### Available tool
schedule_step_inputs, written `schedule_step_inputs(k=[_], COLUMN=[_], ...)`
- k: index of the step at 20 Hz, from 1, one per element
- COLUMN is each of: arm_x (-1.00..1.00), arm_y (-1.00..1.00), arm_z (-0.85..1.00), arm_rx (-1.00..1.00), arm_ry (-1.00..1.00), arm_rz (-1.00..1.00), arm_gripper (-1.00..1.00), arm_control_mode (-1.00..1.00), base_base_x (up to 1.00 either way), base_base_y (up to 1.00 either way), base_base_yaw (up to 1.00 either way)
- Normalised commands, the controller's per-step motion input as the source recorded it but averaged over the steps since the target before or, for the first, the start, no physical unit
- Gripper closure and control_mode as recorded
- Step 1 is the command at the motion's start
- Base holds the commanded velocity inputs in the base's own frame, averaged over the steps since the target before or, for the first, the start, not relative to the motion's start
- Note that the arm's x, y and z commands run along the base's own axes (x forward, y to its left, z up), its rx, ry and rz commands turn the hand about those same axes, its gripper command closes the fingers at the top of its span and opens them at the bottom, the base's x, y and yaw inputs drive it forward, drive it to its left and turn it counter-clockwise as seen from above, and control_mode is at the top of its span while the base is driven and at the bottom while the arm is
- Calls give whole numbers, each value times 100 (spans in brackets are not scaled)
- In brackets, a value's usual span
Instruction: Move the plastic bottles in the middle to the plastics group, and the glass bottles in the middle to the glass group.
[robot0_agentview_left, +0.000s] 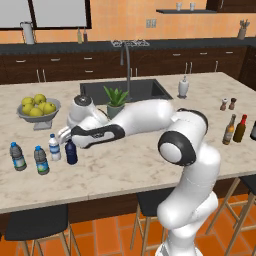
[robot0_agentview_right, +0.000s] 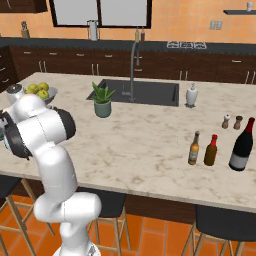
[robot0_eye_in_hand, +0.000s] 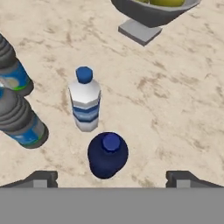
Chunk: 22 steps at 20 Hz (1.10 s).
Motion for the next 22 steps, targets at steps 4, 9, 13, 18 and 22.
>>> schedule_step_inputs(k=[4,9,13,18,22], arm_x=[-34,-19,-7,-2,0], arm_y=[-77,-55,-37,-43,-66], arm_z=[24,-3,0,0,5], arm_rx=[0,0,0,1,18], arm_ry=[11,1,3,0,-8], arm_rz=[-12,-13,-8,-11,-19], arm_gripper=[-100,-100,-100,-100,-100], arm_control_mode=[-100,-100,-100,-100,-100], base_base_x=[0,0,0,0,0], base_base_y=[0,0,0,0,0], base_base_yaw=[0,0,0,0,0])
